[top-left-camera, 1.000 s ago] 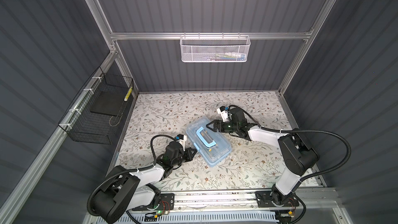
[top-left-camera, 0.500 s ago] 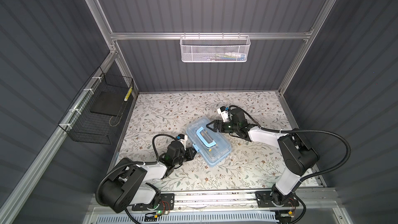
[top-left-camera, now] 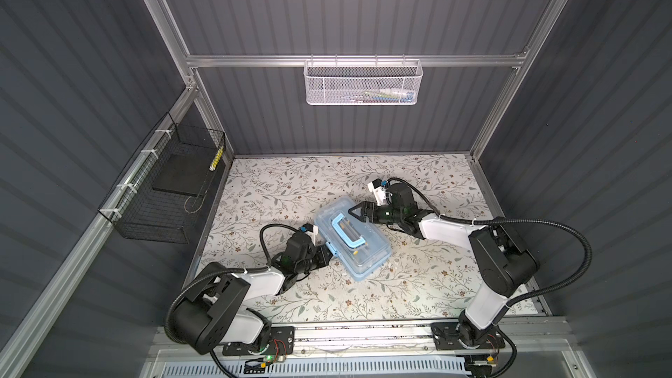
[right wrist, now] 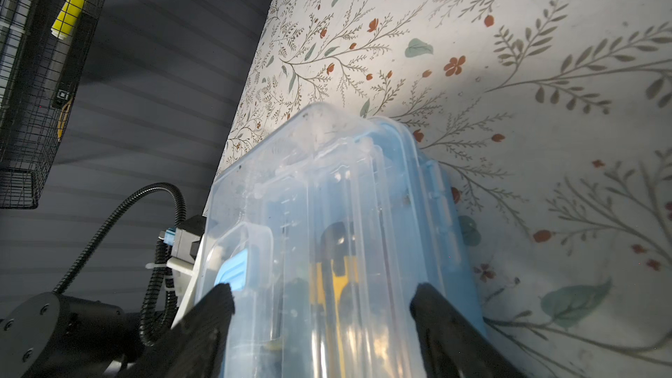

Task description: Pack the tool kit

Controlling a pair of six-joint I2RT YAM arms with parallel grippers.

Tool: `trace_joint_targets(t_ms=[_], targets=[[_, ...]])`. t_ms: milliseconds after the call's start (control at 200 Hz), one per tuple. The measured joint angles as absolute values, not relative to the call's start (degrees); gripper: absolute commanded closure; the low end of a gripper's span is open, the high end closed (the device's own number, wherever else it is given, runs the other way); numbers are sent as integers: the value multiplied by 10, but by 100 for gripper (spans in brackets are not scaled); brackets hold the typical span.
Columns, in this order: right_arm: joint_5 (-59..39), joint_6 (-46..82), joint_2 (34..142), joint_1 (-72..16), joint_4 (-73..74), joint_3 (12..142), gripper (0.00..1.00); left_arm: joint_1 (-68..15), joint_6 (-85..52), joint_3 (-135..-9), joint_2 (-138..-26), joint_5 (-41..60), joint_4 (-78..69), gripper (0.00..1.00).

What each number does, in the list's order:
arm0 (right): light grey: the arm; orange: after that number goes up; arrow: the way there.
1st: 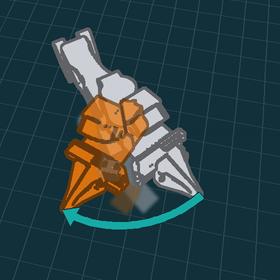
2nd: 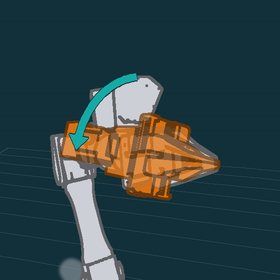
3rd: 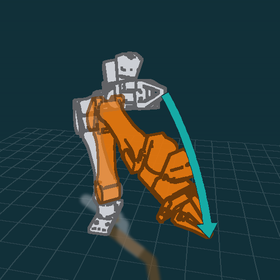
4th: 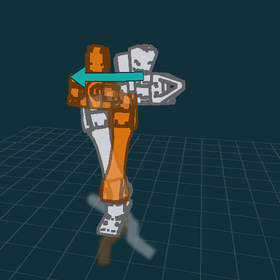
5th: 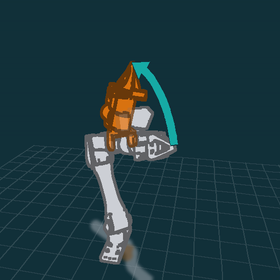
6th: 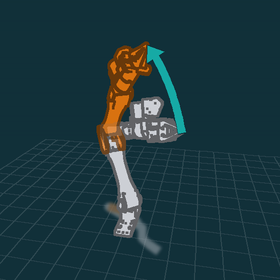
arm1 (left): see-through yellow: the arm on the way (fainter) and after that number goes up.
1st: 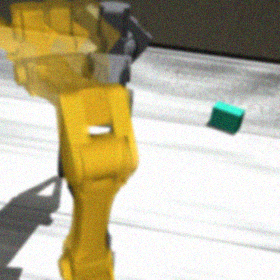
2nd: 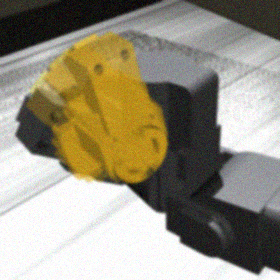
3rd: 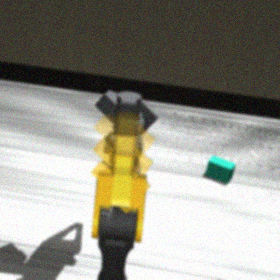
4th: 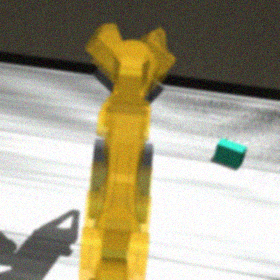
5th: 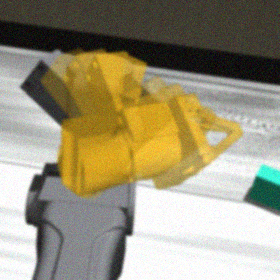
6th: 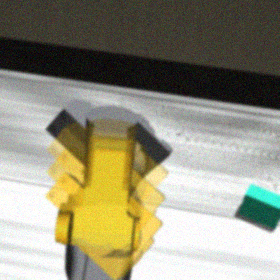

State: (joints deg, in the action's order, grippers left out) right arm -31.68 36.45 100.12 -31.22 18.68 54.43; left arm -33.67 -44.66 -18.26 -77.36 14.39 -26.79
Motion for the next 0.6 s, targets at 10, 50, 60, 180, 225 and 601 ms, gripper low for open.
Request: trace_joint_targets(t_ms=[10,50,60,180,225,601], targets=[[-317,364,1001,-312,187,544,19,-337,-445,-184,-770,144,-261,100],[-317,364,1001,-312,186,544,19,-337,-437,-187,-750,141,-235,100],[-317,364,1001,-312,186,544,19,-337,-435,-187,-746,141,-229,100],[-317,364,1001,-312,186,545,19,-337,-415,-193,-692,133,-175,100],[-317,364,1001,-312,186,545,19,-337,-409,-197,-679,131,-160,100],[-317,364,1002,-312,183,548,19,-337,-385,-223,-663,121,-111,100]])
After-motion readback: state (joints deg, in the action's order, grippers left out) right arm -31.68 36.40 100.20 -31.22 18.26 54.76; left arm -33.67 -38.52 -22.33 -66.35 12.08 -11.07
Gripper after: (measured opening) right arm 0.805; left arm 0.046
